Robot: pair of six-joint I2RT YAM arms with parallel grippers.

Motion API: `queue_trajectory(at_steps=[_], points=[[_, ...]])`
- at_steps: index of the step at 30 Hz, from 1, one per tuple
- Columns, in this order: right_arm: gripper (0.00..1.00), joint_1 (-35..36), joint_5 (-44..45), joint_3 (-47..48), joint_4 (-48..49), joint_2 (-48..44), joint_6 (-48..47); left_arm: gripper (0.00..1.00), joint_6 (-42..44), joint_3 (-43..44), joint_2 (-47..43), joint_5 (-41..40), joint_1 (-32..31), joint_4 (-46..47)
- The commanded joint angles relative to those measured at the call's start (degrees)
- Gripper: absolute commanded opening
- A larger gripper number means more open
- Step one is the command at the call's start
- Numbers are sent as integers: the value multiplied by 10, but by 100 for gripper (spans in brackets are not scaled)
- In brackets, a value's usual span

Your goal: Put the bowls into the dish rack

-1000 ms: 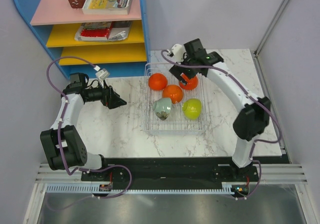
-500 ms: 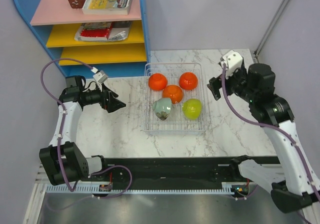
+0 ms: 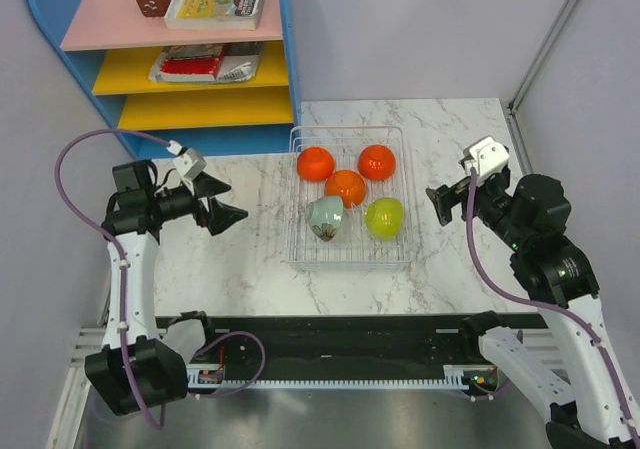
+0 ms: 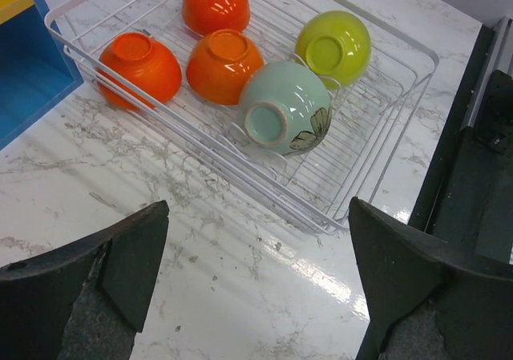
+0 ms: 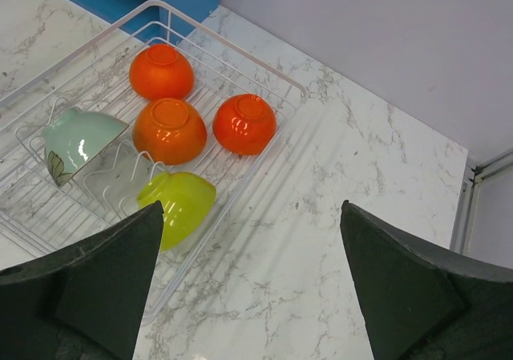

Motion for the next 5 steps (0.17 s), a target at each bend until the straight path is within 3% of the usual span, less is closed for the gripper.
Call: queue_trajectory(at_steps=[1,5], points=[[98,-2,4,15,33,12,13,100,24,-7,-10,31,6,4],[98,-4,3,21,34,22,15,100,27,-8,-6,34,8,4]])
